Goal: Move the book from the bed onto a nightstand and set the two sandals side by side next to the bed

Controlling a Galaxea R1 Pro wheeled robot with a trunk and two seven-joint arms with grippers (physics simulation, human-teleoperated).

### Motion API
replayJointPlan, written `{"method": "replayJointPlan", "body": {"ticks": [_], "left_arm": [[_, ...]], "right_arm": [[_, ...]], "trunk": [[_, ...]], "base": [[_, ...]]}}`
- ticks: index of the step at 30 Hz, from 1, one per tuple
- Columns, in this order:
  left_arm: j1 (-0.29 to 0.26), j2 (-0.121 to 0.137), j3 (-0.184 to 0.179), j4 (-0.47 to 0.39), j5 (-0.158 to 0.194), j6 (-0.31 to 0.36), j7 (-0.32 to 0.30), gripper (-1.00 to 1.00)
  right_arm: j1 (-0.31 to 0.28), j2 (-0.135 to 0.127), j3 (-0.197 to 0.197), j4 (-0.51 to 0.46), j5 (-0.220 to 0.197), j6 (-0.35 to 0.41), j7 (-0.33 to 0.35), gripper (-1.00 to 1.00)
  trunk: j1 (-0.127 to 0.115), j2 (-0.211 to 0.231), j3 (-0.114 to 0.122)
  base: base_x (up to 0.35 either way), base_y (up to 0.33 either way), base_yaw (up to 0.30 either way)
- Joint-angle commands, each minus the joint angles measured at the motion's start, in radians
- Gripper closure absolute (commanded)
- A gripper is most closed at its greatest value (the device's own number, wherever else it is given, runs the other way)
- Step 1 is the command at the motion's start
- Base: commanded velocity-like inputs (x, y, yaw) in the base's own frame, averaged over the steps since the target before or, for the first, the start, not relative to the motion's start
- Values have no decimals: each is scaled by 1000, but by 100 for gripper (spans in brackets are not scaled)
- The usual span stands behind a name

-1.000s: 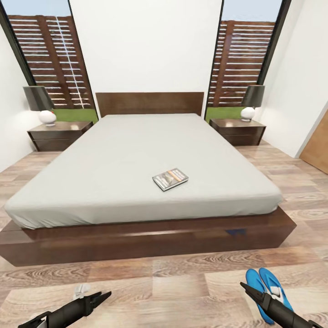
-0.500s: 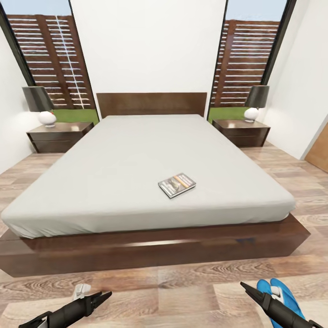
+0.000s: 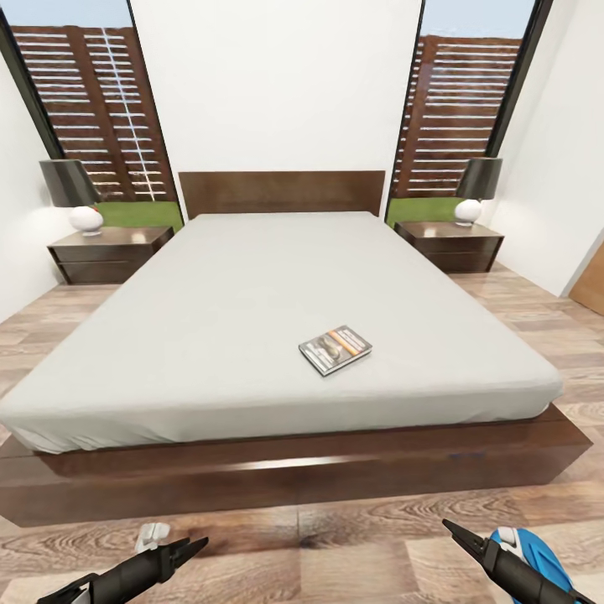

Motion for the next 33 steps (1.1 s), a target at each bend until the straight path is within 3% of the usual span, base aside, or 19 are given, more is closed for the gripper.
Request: {"method": "replayJointPlan", "body": {"ticks": [1,33], "left_arm": [[-1,-1,8,1,-8,-7,-2,-100],[-1,-21,7,1,-9,-7,0,-100]], "right_arm": [[-2,0,-8,3,3,10,5,-100],[-2,-1,-7,2,-2,11,7,-100]], "trunk": [[0,0,-1],[0,0,-1]], "base": [[34,17,0],[4,2,0]]}}
